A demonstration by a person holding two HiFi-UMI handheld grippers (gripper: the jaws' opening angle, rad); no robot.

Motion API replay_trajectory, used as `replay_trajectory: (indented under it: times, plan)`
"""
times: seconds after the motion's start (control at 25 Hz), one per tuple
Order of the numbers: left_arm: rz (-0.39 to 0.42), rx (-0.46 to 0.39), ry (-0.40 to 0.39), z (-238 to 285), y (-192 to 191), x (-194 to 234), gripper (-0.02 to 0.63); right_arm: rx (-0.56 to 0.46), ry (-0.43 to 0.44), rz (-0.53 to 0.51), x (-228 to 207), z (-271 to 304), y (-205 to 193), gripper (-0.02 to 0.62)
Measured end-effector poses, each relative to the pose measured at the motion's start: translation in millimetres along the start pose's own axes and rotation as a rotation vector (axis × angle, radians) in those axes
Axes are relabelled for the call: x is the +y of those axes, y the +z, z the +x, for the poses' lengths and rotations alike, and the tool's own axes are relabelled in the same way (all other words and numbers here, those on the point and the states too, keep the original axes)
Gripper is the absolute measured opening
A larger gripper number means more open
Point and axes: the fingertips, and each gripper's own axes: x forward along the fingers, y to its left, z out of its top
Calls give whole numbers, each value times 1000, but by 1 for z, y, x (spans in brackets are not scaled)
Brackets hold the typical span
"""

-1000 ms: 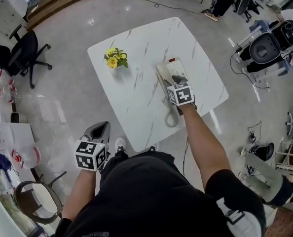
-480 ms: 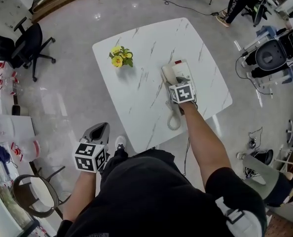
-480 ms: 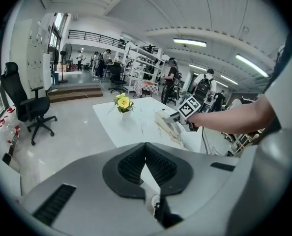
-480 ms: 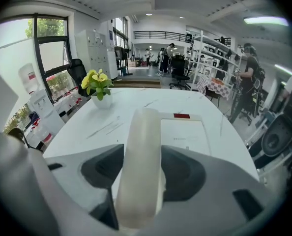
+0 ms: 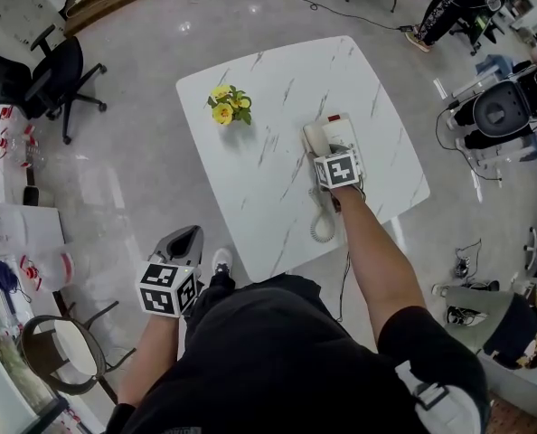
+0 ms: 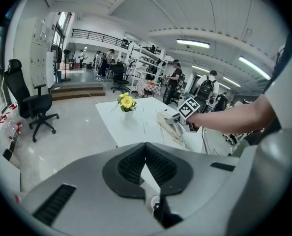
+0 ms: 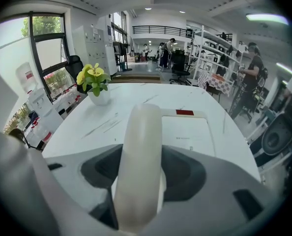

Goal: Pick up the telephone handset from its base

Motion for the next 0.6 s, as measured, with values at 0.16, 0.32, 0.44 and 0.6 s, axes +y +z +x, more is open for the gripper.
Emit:
replay_trajectory:
  times: [0.16, 0.32, 0.44, 0.6]
  plan:
    - [-3, 0, -9, 1, 0, 2, 2, 12, 9, 0, 1, 1, 1, 232]
    - [6, -5, -28, 3, 2, 0, 2, 16, 5, 11, 1, 2, 0, 232]
    - [13, -13, -40, 3, 5, 0, 2, 23, -6, 26, -1, 1, -1, 230]
    - [23, -16, -55, 1, 6, 2, 2, 38, -11, 47, -1, -5, 0, 218]
